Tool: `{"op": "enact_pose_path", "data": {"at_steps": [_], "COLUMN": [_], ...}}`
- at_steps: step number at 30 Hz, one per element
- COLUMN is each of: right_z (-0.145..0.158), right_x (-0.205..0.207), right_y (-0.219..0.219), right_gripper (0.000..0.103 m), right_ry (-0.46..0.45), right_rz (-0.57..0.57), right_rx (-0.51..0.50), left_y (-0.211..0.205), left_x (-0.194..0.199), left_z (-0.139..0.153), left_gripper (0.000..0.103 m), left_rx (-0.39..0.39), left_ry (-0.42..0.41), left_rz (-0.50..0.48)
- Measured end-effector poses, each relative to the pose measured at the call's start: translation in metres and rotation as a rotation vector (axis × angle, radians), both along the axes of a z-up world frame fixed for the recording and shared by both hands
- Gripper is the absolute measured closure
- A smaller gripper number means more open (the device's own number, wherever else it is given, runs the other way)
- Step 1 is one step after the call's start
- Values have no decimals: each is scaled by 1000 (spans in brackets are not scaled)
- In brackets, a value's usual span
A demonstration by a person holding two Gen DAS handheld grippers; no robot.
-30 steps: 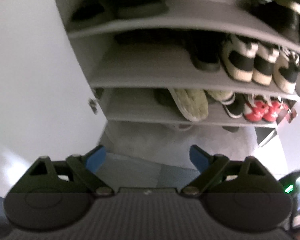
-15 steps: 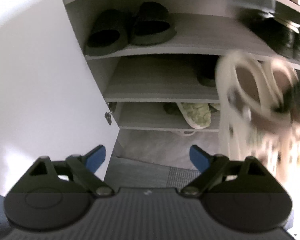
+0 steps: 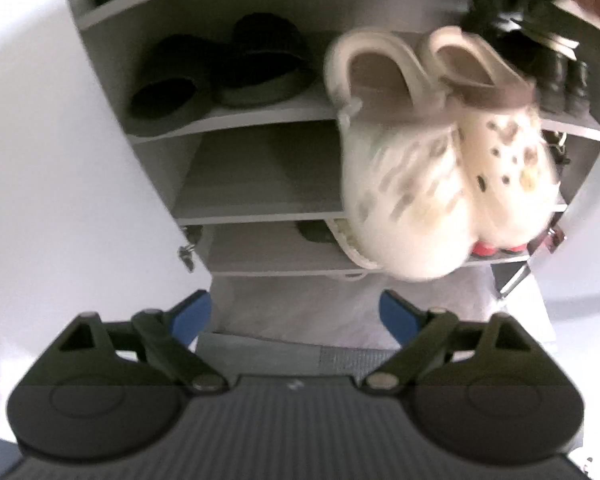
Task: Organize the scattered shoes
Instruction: 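Lower the clogs with the right tool and release them on the cabinet floor, then withdraw the right tool and move it toward the second pair of cream clogs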
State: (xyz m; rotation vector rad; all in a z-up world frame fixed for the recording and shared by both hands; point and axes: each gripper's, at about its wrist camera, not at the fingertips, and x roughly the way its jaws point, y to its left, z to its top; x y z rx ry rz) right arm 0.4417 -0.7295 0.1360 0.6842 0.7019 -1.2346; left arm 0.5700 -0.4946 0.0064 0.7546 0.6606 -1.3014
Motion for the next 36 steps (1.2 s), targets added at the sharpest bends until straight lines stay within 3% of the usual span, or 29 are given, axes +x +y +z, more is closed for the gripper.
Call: {"op": "enact_pose_path", "data": {"at_steps": [4,8,15,24,30,36], "right_z": [-21,-43,-82,-131,-160,-186], "right_x": [4,12,-6,-65,-99,-139], "right_y": [-26,-12,25,159,212,252], "right_gripper": [100,99,99,99,98,98], "right_ry": [15,-1,-43,-123,-169,-47], "right_rz": [-8,21,-35,-133,-206,-334], "right_rx": [20,29,132,203,238,258], "left_y": [-8,5,29,52,75,116], "left_x": [2,15,28,21,20,37], "left_z": [-13,-18,-20,-14,-13,7], "left_gripper": [11,11,11,11,11,11], "left_rx": [22,30,72,90,135,159], "left_ry": [16,-12,-40,-36,-9,46], "left_rz": [-13,-26,-34,-74,-122,-225]}}
